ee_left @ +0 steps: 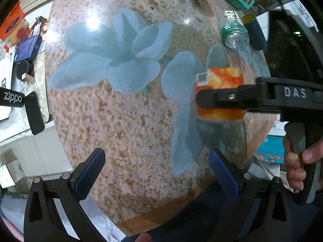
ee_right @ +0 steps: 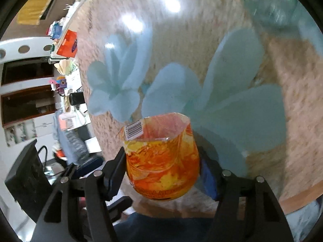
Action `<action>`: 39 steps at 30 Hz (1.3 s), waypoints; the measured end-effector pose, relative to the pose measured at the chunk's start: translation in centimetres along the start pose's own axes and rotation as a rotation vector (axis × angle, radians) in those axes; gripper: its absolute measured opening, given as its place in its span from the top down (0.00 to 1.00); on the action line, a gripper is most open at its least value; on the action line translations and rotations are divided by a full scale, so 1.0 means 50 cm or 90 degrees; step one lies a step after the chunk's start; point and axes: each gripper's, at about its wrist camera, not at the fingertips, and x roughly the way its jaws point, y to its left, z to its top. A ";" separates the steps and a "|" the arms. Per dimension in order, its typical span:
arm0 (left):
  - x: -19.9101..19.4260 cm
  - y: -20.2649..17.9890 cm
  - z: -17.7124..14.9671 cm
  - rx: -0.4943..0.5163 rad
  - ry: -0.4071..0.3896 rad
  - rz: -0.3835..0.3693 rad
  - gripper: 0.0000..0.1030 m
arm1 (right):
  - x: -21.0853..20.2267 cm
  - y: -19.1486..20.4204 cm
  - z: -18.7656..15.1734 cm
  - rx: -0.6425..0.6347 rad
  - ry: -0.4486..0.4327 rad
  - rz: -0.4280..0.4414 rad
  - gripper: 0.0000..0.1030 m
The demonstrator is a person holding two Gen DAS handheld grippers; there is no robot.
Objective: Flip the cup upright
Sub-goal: 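Lift the orange cup with the right gripper and rotate it opening-up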
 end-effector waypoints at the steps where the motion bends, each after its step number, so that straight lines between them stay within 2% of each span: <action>1: 0.002 -0.007 0.005 0.003 0.001 0.002 0.00 | -0.010 -0.001 -0.001 -0.011 -0.013 -0.009 0.37; 7: 0.011 -0.063 0.032 0.015 -0.001 0.003 0.00 | -0.088 -0.011 -0.018 -0.146 -0.137 -0.074 0.37; 12: 0.029 -0.115 0.044 0.022 0.003 0.010 0.00 | -0.123 -0.048 -0.033 -0.234 -0.220 -0.093 0.37; 16: 0.052 -0.157 0.051 0.012 0.006 0.013 0.00 | -0.128 -0.059 -0.045 -0.338 -0.287 -0.109 0.37; 22: 0.097 -0.214 0.045 0.006 0.001 0.028 0.00 | -0.092 -0.085 -0.074 -0.447 -0.365 -0.111 0.37; 27: 0.136 -0.247 0.043 -0.018 -0.006 0.030 0.00 | -0.051 -0.118 -0.095 -0.495 -0.388 -0.100 0.37; 37: 0.195 -0.305 0.039 -0.039 -0.010 0.058 0.00 | -0.012 -0.146 -0.114 -0.521 -0.394 -0.075 0.37; 39: 0.202 -0.300 0.054 -0.040 -0.007 0.061 0.00 | -0.007 -0.153 -0.116 -0.521 -0.390 -0.075 0.37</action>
